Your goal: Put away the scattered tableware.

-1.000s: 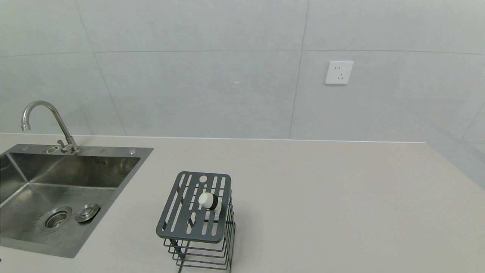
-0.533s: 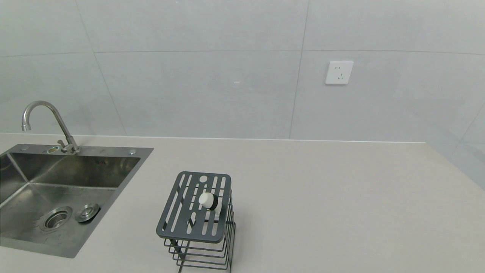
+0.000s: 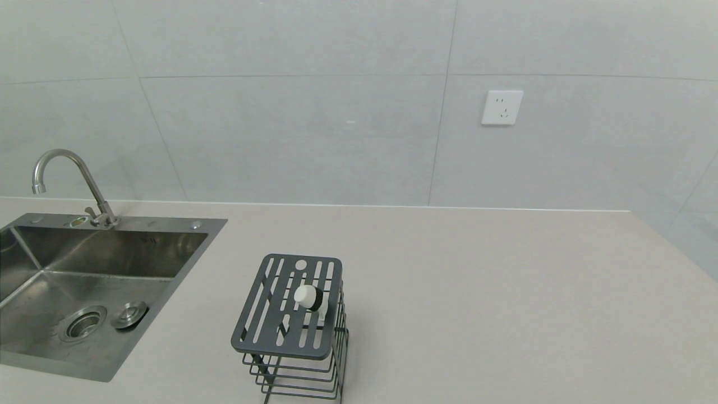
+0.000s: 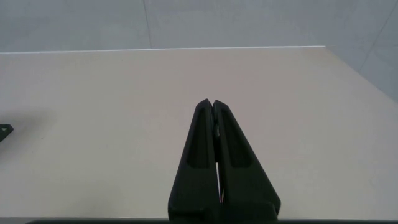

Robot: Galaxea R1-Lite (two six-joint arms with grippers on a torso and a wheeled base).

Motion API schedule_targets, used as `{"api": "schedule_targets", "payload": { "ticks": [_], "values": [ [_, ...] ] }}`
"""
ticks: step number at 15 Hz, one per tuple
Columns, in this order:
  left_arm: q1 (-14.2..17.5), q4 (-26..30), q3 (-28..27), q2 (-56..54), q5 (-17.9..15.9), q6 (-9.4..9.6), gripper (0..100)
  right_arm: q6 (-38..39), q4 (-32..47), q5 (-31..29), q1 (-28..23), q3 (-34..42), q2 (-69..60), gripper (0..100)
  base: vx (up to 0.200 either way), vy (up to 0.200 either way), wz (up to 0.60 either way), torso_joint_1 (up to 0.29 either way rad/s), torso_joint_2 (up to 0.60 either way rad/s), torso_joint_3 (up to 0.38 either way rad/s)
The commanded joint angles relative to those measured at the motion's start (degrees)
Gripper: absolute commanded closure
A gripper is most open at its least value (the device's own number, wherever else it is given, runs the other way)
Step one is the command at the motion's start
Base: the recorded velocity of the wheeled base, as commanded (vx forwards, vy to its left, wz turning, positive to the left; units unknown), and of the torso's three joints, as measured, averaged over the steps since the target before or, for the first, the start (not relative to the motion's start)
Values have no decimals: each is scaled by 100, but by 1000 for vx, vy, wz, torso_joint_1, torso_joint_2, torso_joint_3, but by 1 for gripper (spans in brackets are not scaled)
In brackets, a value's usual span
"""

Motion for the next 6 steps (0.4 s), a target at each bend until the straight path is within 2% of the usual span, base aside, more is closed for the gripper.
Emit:
{"api": "schedule_targets", "payload": {
  "ticks": [1, 6],
  "values": [
    [9, 1, 2, 7, -1, 0, 0, 1, 0, 1, 1, 1, 5, 100, 0, 0, 0, 0, 0, 0],
    [0, 1, 2, 7, -1, 0, 0, 1, 0, 1, 1, 1, 5, 100, 0, 0, 0, 0, 0, 0]
  ]
}}
